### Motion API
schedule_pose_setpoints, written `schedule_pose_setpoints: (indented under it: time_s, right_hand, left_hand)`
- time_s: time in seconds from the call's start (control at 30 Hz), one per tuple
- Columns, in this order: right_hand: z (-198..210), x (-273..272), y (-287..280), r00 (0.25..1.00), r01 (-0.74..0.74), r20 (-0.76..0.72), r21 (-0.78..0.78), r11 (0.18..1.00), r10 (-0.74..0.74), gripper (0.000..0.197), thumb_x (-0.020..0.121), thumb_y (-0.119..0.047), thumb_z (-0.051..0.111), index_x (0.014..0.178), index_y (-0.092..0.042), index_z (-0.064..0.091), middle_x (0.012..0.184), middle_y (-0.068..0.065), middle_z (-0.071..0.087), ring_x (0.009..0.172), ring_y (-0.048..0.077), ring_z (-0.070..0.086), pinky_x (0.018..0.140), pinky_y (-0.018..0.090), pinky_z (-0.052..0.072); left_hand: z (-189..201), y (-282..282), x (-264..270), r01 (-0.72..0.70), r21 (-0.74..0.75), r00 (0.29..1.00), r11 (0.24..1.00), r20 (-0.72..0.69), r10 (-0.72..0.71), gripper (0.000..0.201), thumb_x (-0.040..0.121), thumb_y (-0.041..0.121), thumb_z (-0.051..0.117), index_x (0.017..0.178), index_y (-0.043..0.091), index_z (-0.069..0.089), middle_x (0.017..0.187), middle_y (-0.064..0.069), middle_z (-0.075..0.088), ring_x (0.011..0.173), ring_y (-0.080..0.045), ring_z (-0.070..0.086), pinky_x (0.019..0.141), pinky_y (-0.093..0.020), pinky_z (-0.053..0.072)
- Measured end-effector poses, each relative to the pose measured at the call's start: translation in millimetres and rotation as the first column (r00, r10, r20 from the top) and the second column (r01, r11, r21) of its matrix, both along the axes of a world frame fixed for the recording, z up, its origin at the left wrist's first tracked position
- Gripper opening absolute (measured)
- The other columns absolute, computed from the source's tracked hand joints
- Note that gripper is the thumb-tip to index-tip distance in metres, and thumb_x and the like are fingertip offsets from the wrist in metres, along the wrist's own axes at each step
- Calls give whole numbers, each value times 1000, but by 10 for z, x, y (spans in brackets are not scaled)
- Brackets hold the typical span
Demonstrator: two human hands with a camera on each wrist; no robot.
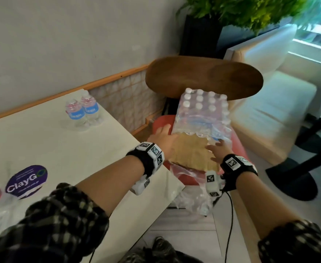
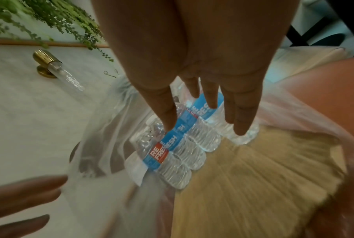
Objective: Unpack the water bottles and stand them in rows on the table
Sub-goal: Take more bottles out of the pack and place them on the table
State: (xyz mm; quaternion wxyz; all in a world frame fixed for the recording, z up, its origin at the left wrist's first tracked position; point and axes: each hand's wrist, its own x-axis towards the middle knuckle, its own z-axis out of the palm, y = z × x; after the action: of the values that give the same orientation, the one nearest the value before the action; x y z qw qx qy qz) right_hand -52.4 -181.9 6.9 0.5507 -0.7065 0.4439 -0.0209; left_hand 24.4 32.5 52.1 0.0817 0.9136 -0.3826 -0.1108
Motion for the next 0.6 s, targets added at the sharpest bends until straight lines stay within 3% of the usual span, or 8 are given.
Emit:
schedule_pose_setpoints:
  time_s: [0.1, 0.17, 0.23, 0.27, 0.37, 0.5, 0.57, 0.6]
  right_hand:
    - [23, 85, -197, 996, -27, -85, -185, 982, 11, 55, 83, -33, 68, 126, -3, 53, 107, 14, 59, 94, 29, 56, 80, 37, 48]
    - [55, 116, -274, 977, -106, -202, -210, 972, 63, 49, 83, -47, 62, 120, -15, 58, 102, 11, 63, 90, 29, 61, 71, 32, 46]
    - [125, 69, -306, 929, -182, -354, -169, 969, 112, 42, 83, -46, 62, 117, -23, 52, 86, 4, 61, 84, 27, 63, 64, 32, 46]
    - [135, 60, -344, 900, -241, -408, -176, 955, 152, 49, 84, -37, 64, 127, -19, 48, 87, 2, 60, 88, 25, 63, 69, 34, 47]
    - [181, 17, -395, 881, -377, -404, -282, 882, 247, 68, 88, -22, 60, 146, -22, 25, 129, 9, 54, 114, 27, 56, 94, 36, 45]
    - [77, 119, -365, 797, -541, -490, -317, 779, 354, 74, 85, -24, 65, 148, -28, 25, 141, 1, 43, 121, 26, 51, 99, 30, 44]
    - [67, 201, -226, 824, -496, -421, -213, 842, 379, 67, 86, -35, 64, 144, -34, 31, 139, -7, 39, 123, 30, 48, 99, 40, 47]
    - [7, 266, -160, 869, -429, -368, -223, 875, 332, 64, 84, -45, 62, 141, -31, 37, 141, -2, 42, 122, 31, 49, 98, 42, 46]
  left_hand:
    - [10, -340, 32, -14, 3, 1000, 1000, -13, 14, 67, 88, 27, 56, 146, 29, 22, 150, -9, 19, 129, -36, 34, 94, -47, 46]
    - [-9, -445, 29, -17, 0, 999, 1000, -34, 17, 66, 88, 26, 55, 146, 28, 22, 149, -8, 20, 124, -37, 40, 92, -47, 48]
    - [-48, -518, 1, -7, -39, 999, 999, -32, 6, 58, 88, 22, 55, 140, 24, 30, 146, -7, 25, 120, -35, 45, 90, -45, 49]
    - [-58, -548, -17, -6, -69, 1000, 998, -15, 5, 52, 87, 20, 55, 135, 22, 36, 142, -5, 29, 116, -32, 47, 85, -42, 49]
    - [-36, -596, -56, -29, -163, 998, 986, 55, 38, 36, 86, 17, 58, 118, 16, 43, 126, -4, 38, 109, -27, 46, 73, -38, 47]
    - [9, -588, -21, 92, -180, 980, 979, 191, -57, 24, 88, 26, 56, 106, 12, 50, 113, -4, 51, 104, -25, 48, 74, -35, 48]
    - [34, -599, 11, 87, -126, 990, 988, 119, -72, 27, 92, 37, 51, 105, 14, 55, 113, -3, 58, 104, -24, 54, 73, -32, 42]
    - [28, -641, 53, 50, -106, 996, 993, 76, -42, 32, 92, 43, 50, 107, 15, 56, 114, -2, 59, 103, -24, 56, 72, -30, 40]
